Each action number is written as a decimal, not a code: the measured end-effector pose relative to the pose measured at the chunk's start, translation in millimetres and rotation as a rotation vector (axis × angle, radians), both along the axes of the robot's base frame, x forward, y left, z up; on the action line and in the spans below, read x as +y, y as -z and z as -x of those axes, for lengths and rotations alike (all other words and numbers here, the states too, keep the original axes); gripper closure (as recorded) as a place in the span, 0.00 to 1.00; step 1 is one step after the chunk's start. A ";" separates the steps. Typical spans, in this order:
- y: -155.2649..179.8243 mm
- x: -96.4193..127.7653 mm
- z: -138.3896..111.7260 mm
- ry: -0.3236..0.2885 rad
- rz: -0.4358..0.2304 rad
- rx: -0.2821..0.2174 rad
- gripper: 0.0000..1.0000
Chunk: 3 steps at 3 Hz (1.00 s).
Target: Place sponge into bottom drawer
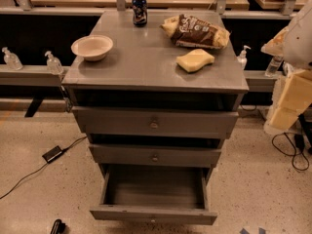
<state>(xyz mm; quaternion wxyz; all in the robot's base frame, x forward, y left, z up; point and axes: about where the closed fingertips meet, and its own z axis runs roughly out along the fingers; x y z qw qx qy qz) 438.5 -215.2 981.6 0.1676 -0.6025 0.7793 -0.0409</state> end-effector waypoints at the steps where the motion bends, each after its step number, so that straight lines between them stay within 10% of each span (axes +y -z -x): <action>1: -0.1 0.0 0.0 0.000 0.000 0.000 0.00; 3: 16.7 20.6 -75.0 -0.053 0.055 -0.087 0.00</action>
Offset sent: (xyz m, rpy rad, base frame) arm 0.0579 0.0185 -0.0187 -0.0588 -0.0724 0.0629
